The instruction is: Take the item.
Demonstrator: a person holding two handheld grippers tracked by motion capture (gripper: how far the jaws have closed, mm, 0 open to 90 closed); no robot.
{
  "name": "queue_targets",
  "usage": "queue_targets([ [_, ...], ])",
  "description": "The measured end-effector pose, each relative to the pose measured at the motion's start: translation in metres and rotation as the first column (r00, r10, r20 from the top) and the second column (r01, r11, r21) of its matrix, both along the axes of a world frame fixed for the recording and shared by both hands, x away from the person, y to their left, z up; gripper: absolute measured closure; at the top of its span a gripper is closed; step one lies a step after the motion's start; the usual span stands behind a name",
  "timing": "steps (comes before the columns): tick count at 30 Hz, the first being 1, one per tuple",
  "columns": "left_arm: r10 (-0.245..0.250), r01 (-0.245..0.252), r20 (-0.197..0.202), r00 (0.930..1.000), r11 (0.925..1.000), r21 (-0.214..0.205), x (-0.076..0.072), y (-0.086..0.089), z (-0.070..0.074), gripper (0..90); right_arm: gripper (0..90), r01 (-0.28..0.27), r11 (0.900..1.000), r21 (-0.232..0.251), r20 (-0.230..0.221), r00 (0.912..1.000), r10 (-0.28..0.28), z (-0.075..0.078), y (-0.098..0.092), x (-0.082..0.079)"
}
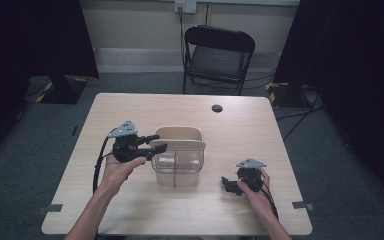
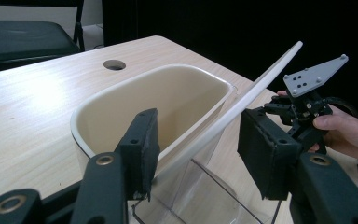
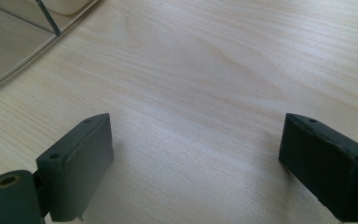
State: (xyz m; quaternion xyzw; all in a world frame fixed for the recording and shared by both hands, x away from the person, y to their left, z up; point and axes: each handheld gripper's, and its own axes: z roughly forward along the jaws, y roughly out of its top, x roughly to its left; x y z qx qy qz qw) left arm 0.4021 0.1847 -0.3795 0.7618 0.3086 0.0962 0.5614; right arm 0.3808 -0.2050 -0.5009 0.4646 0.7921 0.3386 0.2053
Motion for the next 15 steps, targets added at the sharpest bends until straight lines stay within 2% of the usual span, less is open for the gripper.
queue_targets([
  [15, 0.002, -0.002, -0.004, 1.0000, 1.0000, -0.003, 0.0006, 0.0002, 0.0001, 48.4, 9.3, 0.000, 1.0000, 0.000, 0.000, 1.0000, 0.000, 0.0000, 0.0000, 0.0000],
])
